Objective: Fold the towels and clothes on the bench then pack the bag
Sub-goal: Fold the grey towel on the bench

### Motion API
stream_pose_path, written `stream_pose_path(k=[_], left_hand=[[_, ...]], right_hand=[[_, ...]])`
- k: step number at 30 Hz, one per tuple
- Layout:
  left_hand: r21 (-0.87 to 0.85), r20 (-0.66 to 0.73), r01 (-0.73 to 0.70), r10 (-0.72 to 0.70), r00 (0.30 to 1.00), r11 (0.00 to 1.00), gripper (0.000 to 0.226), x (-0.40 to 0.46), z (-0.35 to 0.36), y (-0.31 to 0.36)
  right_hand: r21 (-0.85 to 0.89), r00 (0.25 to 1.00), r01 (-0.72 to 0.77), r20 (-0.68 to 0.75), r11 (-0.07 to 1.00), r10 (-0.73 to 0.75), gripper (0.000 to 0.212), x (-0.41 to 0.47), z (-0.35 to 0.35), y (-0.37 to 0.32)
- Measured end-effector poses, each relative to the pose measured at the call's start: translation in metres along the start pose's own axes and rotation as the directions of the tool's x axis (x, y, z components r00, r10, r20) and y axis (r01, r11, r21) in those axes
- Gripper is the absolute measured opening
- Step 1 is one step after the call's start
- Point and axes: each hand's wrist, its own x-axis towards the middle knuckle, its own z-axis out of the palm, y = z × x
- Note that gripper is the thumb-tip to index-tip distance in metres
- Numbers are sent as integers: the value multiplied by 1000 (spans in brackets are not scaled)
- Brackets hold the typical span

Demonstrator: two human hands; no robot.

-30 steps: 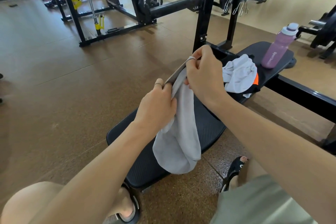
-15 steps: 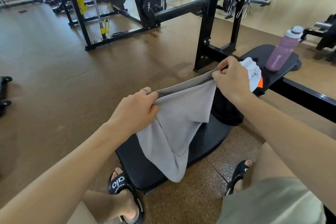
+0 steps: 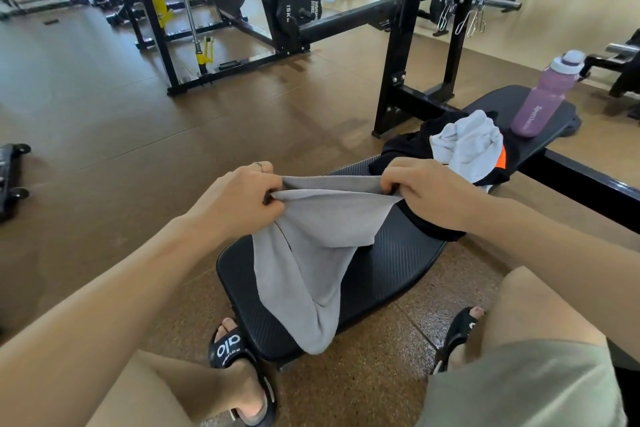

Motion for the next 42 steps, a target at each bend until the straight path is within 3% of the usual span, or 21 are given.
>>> stream_pose_path(k=[6, 11, 15, 19, 23, 25, 28, 31, 33, 34, 36, 37, 42], left_hand=[[51, 84, -20, 15, 996, 999, 19, -7, 2, -5], [12, 136, -23, 21, 991, 1000, 23, -13, 9, -9], [-67, 75, -21, 26, 997, 998, 27, -17, 11, -10], [-44, 26, -72, 73, 997, 996, 35, -14, 3, -7], [99, 75, -83, 76, 994, 992, 25, -9, -5, -4], [77, 54, -67, 63, 997, 995, 20, -7, -10, -3], [40, 16, -62, 61, 998, 997, 19, -4, -20, 2], [-22, 48, -163, 164, 985, 986, 23, 0, -26, 21], [-111, 65, -218, 226, 972, 970, 23, 3, -26, 35], [-148, 69, -231, 243, 968, 962, 23, 5, -25, 40], [-203, 63, -226, 243, 968, 953, 22, 9, -22, 47], [-224, 55, -216, 233, 971, 950, 21, 11, -21, 49], [-293, 86, -165, 198, 976, 942, 18, 10, -21, 50]], right_hand=[[-83, 999, -26, -31, 996, 24, 31, -4, -14, 2], [-211, 998, -4, -59, 977, -9, 33, 3, -39, 6], [-112, 982, -124, -155, 986, 106, 43, 6, -40, 14], [-13, 919, -324, -241, 946, 311, 38, 3, -34, 9], [-202, 910, -348, -309, 915, 278, 38, 6, -38, 0], [-312, 901, -377, -343, 872, 267, 44, 8, -42, 2], [-483, 901, -433, -251, 761, 353, 56, 8, -46, 15], [-541, 894, -412, -86, 733, 439, 36, 7, -33, 12], [-419, 959, -246, 28, 874, 283, 25, 6, -17, -2], [-230, 981, -158, 77, 960, 179, 30, 5, -7, -16], [150, 997, -7, 80, 989, -5, 35, -1, 14, -41], [227, 999, 22, 40, 974, -32, 32, -3, 25, -51], [438, 950, -44, -261, 898, 174, 8, -3, 50, -76]])
